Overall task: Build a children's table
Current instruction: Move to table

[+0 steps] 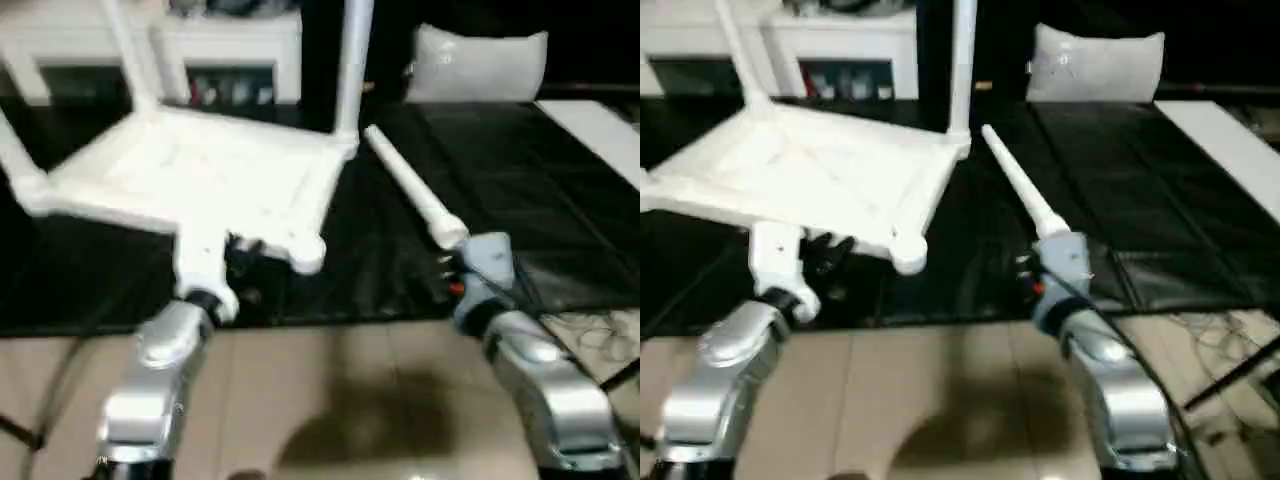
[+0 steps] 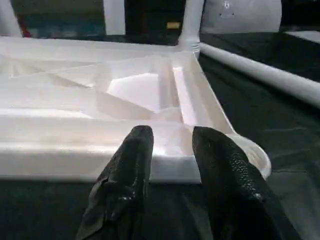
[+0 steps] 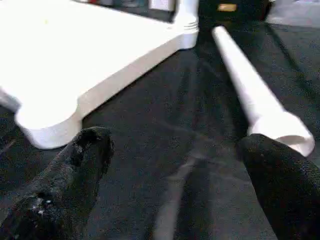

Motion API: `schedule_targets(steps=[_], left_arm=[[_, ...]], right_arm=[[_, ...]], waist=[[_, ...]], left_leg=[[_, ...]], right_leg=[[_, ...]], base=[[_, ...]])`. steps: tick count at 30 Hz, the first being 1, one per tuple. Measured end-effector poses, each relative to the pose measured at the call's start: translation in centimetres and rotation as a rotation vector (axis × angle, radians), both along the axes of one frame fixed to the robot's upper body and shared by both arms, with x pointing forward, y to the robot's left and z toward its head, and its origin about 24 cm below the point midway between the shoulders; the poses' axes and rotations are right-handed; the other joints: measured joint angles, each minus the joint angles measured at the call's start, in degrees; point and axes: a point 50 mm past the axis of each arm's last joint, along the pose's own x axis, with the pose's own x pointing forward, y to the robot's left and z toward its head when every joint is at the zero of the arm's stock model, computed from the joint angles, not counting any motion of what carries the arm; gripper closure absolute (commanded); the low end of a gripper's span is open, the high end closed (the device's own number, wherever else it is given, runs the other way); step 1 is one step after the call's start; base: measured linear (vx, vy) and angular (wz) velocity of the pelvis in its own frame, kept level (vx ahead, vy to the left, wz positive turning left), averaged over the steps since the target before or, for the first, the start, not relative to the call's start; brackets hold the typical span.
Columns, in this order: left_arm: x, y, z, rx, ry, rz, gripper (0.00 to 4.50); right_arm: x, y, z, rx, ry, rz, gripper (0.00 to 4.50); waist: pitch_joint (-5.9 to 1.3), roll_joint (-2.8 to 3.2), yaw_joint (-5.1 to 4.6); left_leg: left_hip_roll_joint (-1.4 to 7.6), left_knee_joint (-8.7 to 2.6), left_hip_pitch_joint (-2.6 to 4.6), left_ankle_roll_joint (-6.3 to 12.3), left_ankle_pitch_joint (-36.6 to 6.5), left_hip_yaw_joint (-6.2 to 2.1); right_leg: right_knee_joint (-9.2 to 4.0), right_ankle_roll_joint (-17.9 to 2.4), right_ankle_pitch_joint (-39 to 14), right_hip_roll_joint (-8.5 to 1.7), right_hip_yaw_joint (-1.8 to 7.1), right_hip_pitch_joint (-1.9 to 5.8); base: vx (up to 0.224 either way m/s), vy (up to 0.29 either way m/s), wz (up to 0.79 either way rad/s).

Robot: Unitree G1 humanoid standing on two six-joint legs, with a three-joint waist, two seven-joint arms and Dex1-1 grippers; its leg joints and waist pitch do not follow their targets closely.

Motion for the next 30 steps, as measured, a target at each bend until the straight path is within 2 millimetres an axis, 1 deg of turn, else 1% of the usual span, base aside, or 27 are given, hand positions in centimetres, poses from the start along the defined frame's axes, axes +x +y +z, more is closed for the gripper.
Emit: schedule_targets(steps=[1,2,3,4,5,6,7,8,9,10,11,13,15,16,17,18,19,20,21,22,23,24,25,26,28,29,30], left_arm=[[0.0,-0.1,0.0,-0.002,-0.001,-0.003,2.87],[0.1,-0.3,0.1,-0.006,-0.003,-0.008,2.87],[0.1,-0.7,0.0,-0.02,0.001,-0.014,2.87],[0.0,-1.8,-0.1,-0.031,0.004,-0.053,2.87],[0.0,-2.2,-0.1,-0.031,0.004,-0.069,2.87],[0.0,-2.1,-0.1,-0.029,0.004,-0.069,2.87],[0.1,-1.9,0.0,-0.023,0.001,-0.065,2.87],[0.1,-1.8,0.1,-0.019,-0.003,-0.061,2.87],[0.1,-1.4,0.0,-0.01,0.001,-0.054,2.87],[0.0,-1.1,0.0,-0.003,0.003,-0.044,2.87],[0.1,-0.6,0.0,0.006,0.002,-0.026,2.87],[0.1,-0.3,0.1,0.007,-0.002,-0.015,2.87],[0.2,-0.4,0.2,0.006,-0.005,-0.02,2.87],[0.2,-0.6,0.2,0.004,-0.006,-0.024,2.87],[0.2,-0.8,0.0,-0.008,0.002,-0.024,2.87],[0.1,-1.5,-0.1,-0.014,0.007,-0.05,2.87],[0.1,-2.1,-0.2,-0.02,0.01,-0.071,2.87],[0.1,-2.2,-0.2,-0.02,0.009,-0.074,2.87],[0.1,-2.0,-0.1,-0.016,0.005,-0.072,2.87],[0.2,-2.0,0.0,-0.014,0.001,-0.07,2.87],[0.1,-1.8,-0.1,-0.008,0.004,-0.066,2.87],[0.1,-1.4,-0.1,-0.001,0.008,-0.057,2.87],[0.1,-1.0,-0.2,0.007,0.009,-0.045,2.87],[0.2,-0.7,0.0,0.012,0.005,-0.035,2.87],[0.2,-0.8,0.0,0.009,0.001,-0.035,2.87],[0.2,-0.9,0.0,0.009,0.002,-0.039,2.87],[0.2,-1.5,0.0,-0.005,0.003,-0.056,2.87]], right_arm=[[0.0,0.0,0.0,0.0,0.001,-0.001,0.0],[-0.1,-0.2,-0.1,-0.004,0.003,-0.005,0.0],[-0.1,-0.6,-0.2,-0.016,0.011,-0.016,0.0],[-0.2,-1.2,-0.4,-0.025,0.02,-0.036,0.0],[-0.2,-1.5,-0.5,-0.031,0.022,-0.047,0.0],[-0.1,-1.6,-0.4,-0.033,0.021,-0.051,0.0],[-0.1,-1.6,-0.3,-0.032,0.017,-0.048,0.0],[0.0,-1.5,-0.1,-0.032,0.007,-0.046,0.0],[0.0,-1.3,-0.2,-0.021,0.01,-0.046,0.0],[0.0,-0.4,-0.2,-0.009,0.012,-0.015,0.0],[0.1,0.1,-0.1,-0.001,0.007,0.005,0.0],[0.1,0.2,-0.1,-0.002,0.006,0.012,0.0],[0.0,0.1,-0.1,-0.005,0.007,0.01,0.0],[0.0,-0.1,-0.2,-0.01,0.01,0.009,0.0],[-0.1,-0.5,-0.3,-0.02,0.018,-0.001,0.0],[-0.1,-0.9,-0.5,-0.028,0.025,-0.015,0.0],[0.0,-1.3,-0.6,-0.033,0.03,-0.028,0.0],[0.0,-1.3,-0.5,-0.035,0.028,-0.03,0.0],[0.1,-1.4,-0.3,-0.04,0.02,-0.03,0.0],[0.1,-1.4,-0.1,-0.043,0.013,-0.027,0.0],[0.1,-1.3,-0.2,-0.041,0.015,-0.026,0.0],[0.0,-0.8,-0.3,-0.038,0.019,-0.007,0.0],[0.0,0.0,-0.3,-0.03,0.017,0.025,0.0],[0.0,0.2,-0.3,-0.028,0.018,0.034,0.0],[0.0,-0.1,-0.3,-0.038,0.018,0.03,0.0],[0.0,-0.3,-0.3,-0.043,0.018,0.023,0.0],[-0.1,-0.8,-0.5,-0.052,0.026,0.007,0.0]], waist=[[-0.35,-1.01,-1.19],[-0.59,-2.31,-1.68],[-0.46,-2.37,-1.59],[-0.43,-1.73,-0.89],[-0.44,-1.66,-0.34],[-0.57,-1.29,-0.14],[-0.75,-0.35,0.25],[-0.72,1.09,0.31],[-0.59,1.37,0.12],[-0.56,1.21,-0.53],[-0.67,0.69,-0.92],[-0.85,0.44,-1.89],[-0.84,-0.51,-2.2],[-0.9,-2.0,-2.16],[-0.63,-2.35,-1.65],[-0.56,-1.75,-0.74],[-0.52,-1.73,-0.1],[-0.57,-1.57,0.12],[-0.62,-1.05,0.54],[-0.55,0.36,0.62],[-0.32,0.97,0.62],[-0.36,1.08,0.19],[-0.3,0.79,-0.36],[-0.33,0.7,-1.04],[-0.75,-0.56,-3.11],[-0.85,-0.98,-3.3],[-0.73,-0.61,-2.72]], left_leg=[[-0.78,0.02,0.13,0.01,-0.36,0.27],[-1.65,0.22,0.15,0.14,-0.73,0.69],[-1.87,0.65,0.17,1.13,-1.5,0.92],[-1.79,3.23,-0.72,4.61,-2.4,-0.14],[-1.9,5.38,-2.11,4.8,-2.5,-0.57],[-1.88,5.97,-3.3,4.47,-2.31,-0.8],[-1.11,3.73,-4.43,3.52,-1.56,-1.07],[0.01,1.03,-4.74,2.62,1.15,-1.17],[0.67,1.22,-4.31,0.39,2.12,-1.7],[0.03,0.85,-3.79,0.68,1.76,-2.04],[-0.42,0.72,-3.57,0.93,1.48,-2.15],[-0.79,0.76,-2.98,1.45,0.84,-1.96],[-1.56,0.71,-2.39,1.4,0.3,-1.22],[-2.74,0.73,-1.98,1.13,-0.12,-0.57],[-2.76,1.48,-2.14,2.34,-0.94,-0.28],[-2.56,3.05,-2.33,5.16,-1.76,-0.67],[-2.6,5.33,-3.17,5.51,-1.85,-1.02],[-2.58,5.64,-3.41,5.33,-1.75,-1.19],[-2.31,4.4,-3.84,4.38,-1.17,-1.59],[-1.11,1.35,-4.16,3.11,0.21,-1.62],[-0.26,1.34,-3.54,0.4,1.3,-1.75],[-0.31,1.17,-3.01,0.49,0.99,-2.09],[-0.65,0.57,-2.7,0.72,0.9,-2.35],[-1.91,0.41,-2.7,1.04,0.78,-3.68],[-4.67,0.44,-2.68,1.84,0.4,-5.45],[-5.58,0.95,-3.61,3.2,0.09,-5.96],[-5.47,2.99,-4.63,8.39,-0.64,-5.44]], right_leg=[[-1.15,0.4,1.29,-0.88,0.19,-1.51],[-2.4,3.02,3.69,-1.6,1.06,-1.18],[-2.32,2.94,3.21,-1.38,1.59,-0.71],[-3.41,2.67,3.28,-0.85,1.59,0.09],[-4.13,2.58,3.33,-0.62,1.62,0.7],[-4.78,2.55,3.27,-0.41,1.46,1.43],[-5.62,2.42,3.12,0.38,0.87,2.39],[-5.97,2.4,2.82,1.36,-0.31,3.3],[-5.79,2.44,2.26,1.68,-0.54,3.67],[-5.26,0.21,1.28,1.3,-1.07,3.22],[-3.06,-0.75,0.65,0.94,-1.1,2.33],[1.55,0.74,0.57,0.47,-1.08,-0.87],[0.28,2.45,1.81,-0.2,-0.34,-3.53],[-2.32,3.01,5.38,-1.17,0.96,-3.69],[-2.11,2.89,4.27,-0.98,1.27,-3.19],[-2.72,2.47,4.27,-0.41,1.35,-2.51],[-3.42,2.31,4.19,-0.09,1.42,-1.52],[-3.84,2.26,4.17,0.12,1.41,-0.99],[-4.49,2.08,4.03,0.57,1.04,0.16],[-5.09,1.84,3.87,1.56,-0.19,1.31],[-5.2,1.86,3.6,2.03,-0.49,1.95],[-5.73,1.57,3.4,2.0,-0.85,2.3],[-5.39,-0.53,2.22,1.8,-1.09,2.01],[-4.09,-1.08,1.77,1.3,-1.56,1.94],[-2.44,0.48,0.71,0.05,-0.3,1.56],[-2.99,3.86,0.05,-0.29,0.41,2.6],[-4.0,3.87,0.06,-0.33,-0.27,3.39]], base=[[0.117,-0.019,0.11],[0.117,-0.019,0.11],[0.122,-0.05,0.11],[0.136,-0.042,-0.04],[0.136,-0.042,-0.04],[0.137,-0.015,-0.12],[0.142,0.008,-0.06],[0.142,0.008,-0.06],[0.172,0.054,-0.06],[0.217,0.063,0.04],[0.217,0.063,0.04],[0.158,0.021,0.08],[0.112,-0.004,0.05],[0.071,-0.096,0.05],[0.071,-0.096,0.05],[0.087,-0.108,-0.03],[0.113,-0.063,-0.13],[0.113,-0.063,-0.13],[0.115,-0.029,-0.07],[0.117,0.033,0.01],[0.117,0.033,0.01],[0.168,0.069,0.03],[0.172,0.065,0.03],[0.172,0.065,0.03],[0.136,0.02,0.59],[0.136,-0.004,0.74],[0.145,-0.014,0.72]])
